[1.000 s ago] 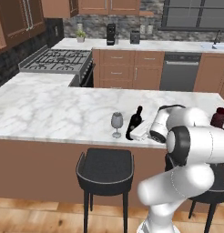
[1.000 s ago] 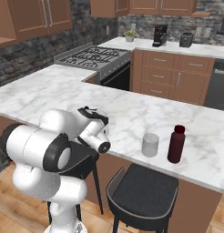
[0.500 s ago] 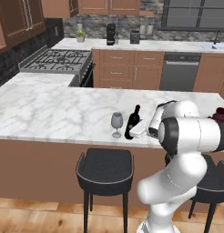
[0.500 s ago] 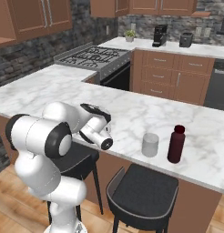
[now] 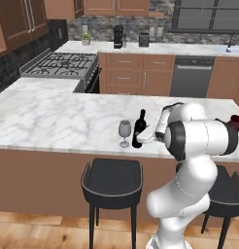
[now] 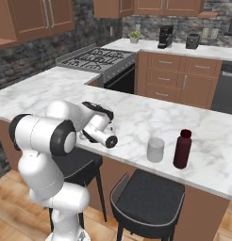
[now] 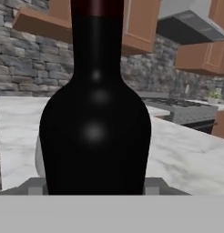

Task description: There is a wine glass and glass cup on the dining counter. Place the wine bottle next to the wine glass and the juice bottle next to the glass cup.

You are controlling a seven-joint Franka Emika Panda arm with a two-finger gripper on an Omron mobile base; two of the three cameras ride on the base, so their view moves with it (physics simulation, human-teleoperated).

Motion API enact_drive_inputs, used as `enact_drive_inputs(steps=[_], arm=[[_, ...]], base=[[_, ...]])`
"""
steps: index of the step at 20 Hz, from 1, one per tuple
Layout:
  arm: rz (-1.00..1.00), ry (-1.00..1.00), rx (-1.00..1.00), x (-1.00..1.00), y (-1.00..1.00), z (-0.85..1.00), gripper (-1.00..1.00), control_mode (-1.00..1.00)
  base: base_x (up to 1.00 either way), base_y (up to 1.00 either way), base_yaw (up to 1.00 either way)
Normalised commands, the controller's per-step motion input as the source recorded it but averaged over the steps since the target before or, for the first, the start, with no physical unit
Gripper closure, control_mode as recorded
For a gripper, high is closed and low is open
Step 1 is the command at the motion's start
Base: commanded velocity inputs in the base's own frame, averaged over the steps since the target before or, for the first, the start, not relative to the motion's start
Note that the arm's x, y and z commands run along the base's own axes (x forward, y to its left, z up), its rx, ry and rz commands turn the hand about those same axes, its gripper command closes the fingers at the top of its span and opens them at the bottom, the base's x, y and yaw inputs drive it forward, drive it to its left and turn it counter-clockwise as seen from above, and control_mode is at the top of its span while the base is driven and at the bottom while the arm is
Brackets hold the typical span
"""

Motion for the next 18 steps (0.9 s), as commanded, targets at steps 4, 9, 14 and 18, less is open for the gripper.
enact_drive_inputs(steps=[4,9,14,18], arm=[[0.00,0.00,-0.10,0.09,0.00,-0.34,1.00,-1.00],[0.00,0.00,-0.05,0.09,-0.05,-0.35,1.00,-1.00],[0.00,0.00,-0.02,0.04,-0.09,-0.33,-1.00,-1.00],[0.00,0.00,0.00,0.01,-0.11,-0.20,-1.00,-1.00]], base=[[0.00,0.00,0.00],[0.00,0.00,0.00],[0.00,0.00,0.00],[0.00,0.00,0.00]])
